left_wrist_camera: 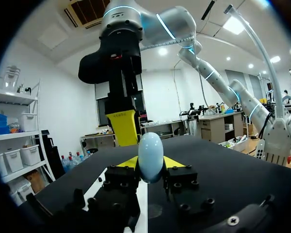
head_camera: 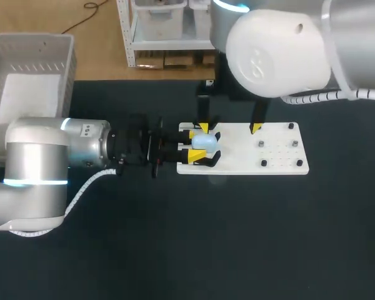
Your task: Pick up each earbud case from the left stands, insert the matching earbuds, close the lid, and place the case in the box.
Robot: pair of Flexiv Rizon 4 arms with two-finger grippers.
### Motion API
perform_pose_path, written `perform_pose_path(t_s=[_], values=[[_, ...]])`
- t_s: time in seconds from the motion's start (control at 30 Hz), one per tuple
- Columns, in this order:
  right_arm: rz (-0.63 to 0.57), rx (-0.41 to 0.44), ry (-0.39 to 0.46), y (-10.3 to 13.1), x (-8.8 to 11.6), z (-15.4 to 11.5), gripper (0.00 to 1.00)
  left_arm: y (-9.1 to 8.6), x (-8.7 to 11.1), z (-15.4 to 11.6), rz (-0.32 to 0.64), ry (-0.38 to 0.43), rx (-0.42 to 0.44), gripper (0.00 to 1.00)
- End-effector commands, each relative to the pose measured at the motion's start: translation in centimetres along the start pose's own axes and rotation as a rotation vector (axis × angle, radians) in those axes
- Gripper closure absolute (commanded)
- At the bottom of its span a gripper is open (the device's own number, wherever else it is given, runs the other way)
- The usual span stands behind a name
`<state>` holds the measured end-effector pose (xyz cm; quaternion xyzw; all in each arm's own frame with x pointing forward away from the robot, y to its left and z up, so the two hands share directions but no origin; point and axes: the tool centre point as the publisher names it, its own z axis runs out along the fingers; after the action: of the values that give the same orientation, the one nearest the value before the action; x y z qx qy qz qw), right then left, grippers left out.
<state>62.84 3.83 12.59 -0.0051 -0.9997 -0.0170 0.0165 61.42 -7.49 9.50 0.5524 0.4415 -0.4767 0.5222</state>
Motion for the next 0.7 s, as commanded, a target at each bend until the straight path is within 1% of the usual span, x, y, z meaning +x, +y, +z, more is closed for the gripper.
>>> perform_pose_path(t_s=[0.03, 0.07, 0.13, 0.2, 0.23, 0.3, 0.33, 0.43, 0.5, 0.7], values=[[0.006, 0.008, -0.040, -0.1, -0.2, 0.0, 0.00, -0.3, 0.7, -0.2, 0.003, -0.049, -0.009, 1.00], [0.011, 0.002, -0.093, -0.2, -0.2, -0.4, 0.00, -0.3, 0.7, -0.2, 0.003, -0.049, -0.009, 1.00], [0.016, -0.018, -0.162, -0.6, -0.1, -1.3, 0.00, -0.3, 0.7, -0.2, 0.003, -0.049, -0.009, 1.00], [0.011, -0.046, -0.213, -1.2, 0.2, -2.2, 0.00, -0.3, 0.7, -0.2, 0.003, -0.049, -0.009, 1.00], [-0.016, -0.069, -0.229, -1.6, 0.4, -2.7, 0.00, -0.3, 0.7, -0.2, 0.003, -0.049, -0.009, 1.00], [-0.087, -0.128, -0.247, -2.4, 0.9, -3.5, 0.00, -0.3, 0.7, -0.2, 0.003, -0.049, -0.009, 1.00], [-0.116, -0.162, -0.242, -2.9, 1.2, -3.9, 0.00, -0.3, 0.7, -0.2, 0.003, -0.049, -0.009, 1.00], [-0.150, -0.166, -0.259, -4.1, 1.8, -4.6, 0.00, 0.2, -0.3, -1.0, 0.020, -0.033, -0.031, 1.00], [-0.171, -0.184, -0.272, -4.9, 2.3, -4.9, 0.00, 0.7, -1.1, -1.9, 0.028, -0.025, -0.063, 1.00], [-0.198, -0.226, -0.312, -6.9, 3.0, -5.0, 0.00, 1.7, -2.7, -4.1, 0.041, 0.013, -0.148, 1.00]])
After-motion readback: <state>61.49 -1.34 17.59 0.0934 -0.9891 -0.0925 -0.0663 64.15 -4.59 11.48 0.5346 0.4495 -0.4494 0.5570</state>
